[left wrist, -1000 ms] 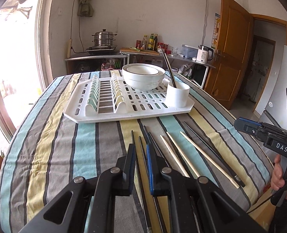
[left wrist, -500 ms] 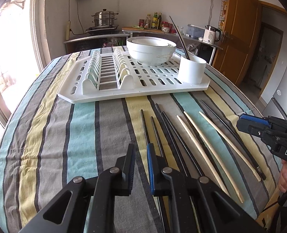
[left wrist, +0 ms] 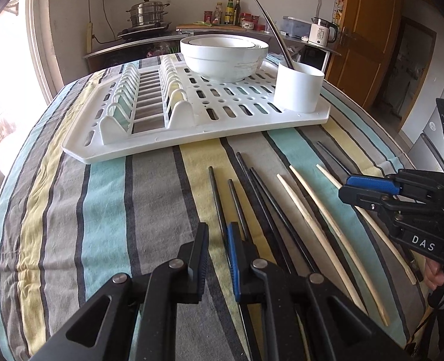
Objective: Organize utensils
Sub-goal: 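Grasp another black chopstick with the left tool while the right tool grasps a wooden one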
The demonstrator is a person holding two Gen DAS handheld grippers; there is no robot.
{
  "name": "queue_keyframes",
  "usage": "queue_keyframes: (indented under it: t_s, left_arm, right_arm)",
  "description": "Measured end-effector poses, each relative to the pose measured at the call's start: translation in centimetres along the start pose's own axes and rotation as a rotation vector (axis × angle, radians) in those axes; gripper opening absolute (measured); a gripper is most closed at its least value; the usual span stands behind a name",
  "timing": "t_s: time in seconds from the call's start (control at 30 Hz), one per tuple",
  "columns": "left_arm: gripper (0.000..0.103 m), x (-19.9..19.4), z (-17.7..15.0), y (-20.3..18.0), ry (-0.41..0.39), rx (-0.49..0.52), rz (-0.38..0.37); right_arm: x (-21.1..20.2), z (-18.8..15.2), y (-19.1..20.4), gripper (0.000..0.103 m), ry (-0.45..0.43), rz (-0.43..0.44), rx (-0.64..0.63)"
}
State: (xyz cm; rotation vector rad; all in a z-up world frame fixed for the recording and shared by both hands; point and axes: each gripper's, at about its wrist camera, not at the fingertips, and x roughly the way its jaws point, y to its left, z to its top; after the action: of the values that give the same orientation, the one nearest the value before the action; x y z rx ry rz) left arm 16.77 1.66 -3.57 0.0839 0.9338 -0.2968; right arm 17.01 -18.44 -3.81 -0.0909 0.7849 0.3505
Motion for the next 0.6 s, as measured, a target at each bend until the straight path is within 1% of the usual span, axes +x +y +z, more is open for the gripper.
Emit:
queue_keyframes:
  t_s: [0.07,0.23,0.3,0.33,0.4,0.43,0.6]
  left_arm:
    - [0.016,0.4,0.1,-0.2,0.016,0.008,-0.003]
    - [0.016,0.8,0.5,-1.1,0.024,0.053,0.038]
    - [0.016,0.9,0.6,-1.1,0.023,0.058,0.040]
    - [0.016,1.0,0.7,-1.1,0.022,0.056,0.038]
    - [0.011,1.0,0.7,-1.0,0.017,0.056,0.045]
    - [0.007,1.0,0.8,-0.9,0.016,0.054,0.048]
    - [0.005,0.9,0.9,-0.1,0.012,0.017,0.011]
  right_arm:
    - [0.5,0.1,-0.1,0.020,0.017,-0.007,0.000]
    - [1.0,0.7,0.2,0.020,0.033,-0.029,-0.016]
    - [1.0,0.8,0.4,0.018,0.037,-0.046,-0.027]
    - [1.1,0.8,0.4,0.015,0.038,-0.054,-0.030]
    - [1.1,0.9,0.4,0.011,0.040,-0.056,-0.030]
    - [1.1,0.9,0.4,0.006,0.041,-0.056,-0.030]
    - [0.8,0.9,0.3,0.006,0.029,-0.017,-0.011]
